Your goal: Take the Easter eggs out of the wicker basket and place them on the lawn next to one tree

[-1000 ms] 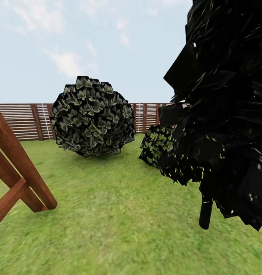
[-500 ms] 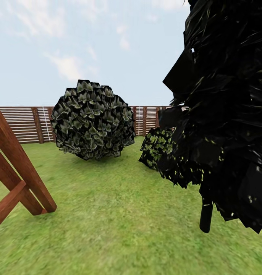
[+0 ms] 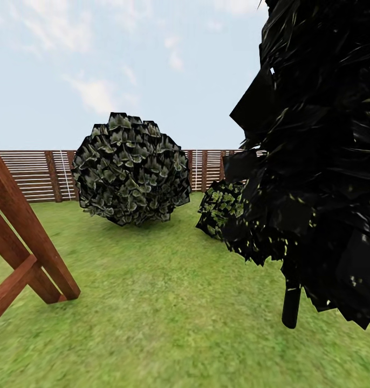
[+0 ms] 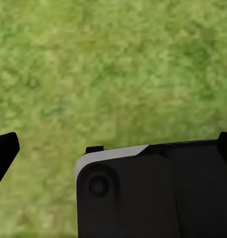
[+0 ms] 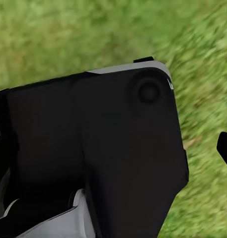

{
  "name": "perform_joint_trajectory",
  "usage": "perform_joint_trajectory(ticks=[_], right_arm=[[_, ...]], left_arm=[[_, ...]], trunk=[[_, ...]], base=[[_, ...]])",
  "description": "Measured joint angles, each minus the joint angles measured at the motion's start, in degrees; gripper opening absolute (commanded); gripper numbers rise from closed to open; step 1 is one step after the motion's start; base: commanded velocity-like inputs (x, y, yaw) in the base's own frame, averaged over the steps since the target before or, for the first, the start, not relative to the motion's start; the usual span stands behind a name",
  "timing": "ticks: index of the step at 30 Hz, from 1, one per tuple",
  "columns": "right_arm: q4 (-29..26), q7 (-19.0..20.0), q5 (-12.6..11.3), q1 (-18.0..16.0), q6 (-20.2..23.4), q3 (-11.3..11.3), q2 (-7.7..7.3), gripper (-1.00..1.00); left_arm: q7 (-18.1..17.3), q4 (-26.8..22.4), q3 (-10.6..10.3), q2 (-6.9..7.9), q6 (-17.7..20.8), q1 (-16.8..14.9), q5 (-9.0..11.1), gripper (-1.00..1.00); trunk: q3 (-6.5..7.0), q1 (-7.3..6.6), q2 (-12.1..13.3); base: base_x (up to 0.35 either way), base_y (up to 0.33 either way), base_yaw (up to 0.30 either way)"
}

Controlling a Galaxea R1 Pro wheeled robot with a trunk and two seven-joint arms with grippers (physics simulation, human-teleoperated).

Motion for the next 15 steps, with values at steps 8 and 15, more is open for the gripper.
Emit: perform_joint_trajectory(ticks=[8, 15], right_arm=[[0.0, 0.0, 0.0, 0.0, 0.0, 0.0, 0.00, 1.00], [0.0, 0.5, -0.5, 0.0, 0.1, 0.0, 0.14, 1.00]], left_arm=[[0.0, 0.0, 0.0, 0.00, 0.0, 0.0, 0.0, 1.00], [0.0, 0.0, 0.0, -0.13, 0.0, 0.0, 0.0, 1.00]], trunk=[[0.00, 0.00, 0.0], [-0.10, 0.01, 0.0]], base=[[0.000, 0.000, 0.000], [-0.040, 0.000, 0.000]])
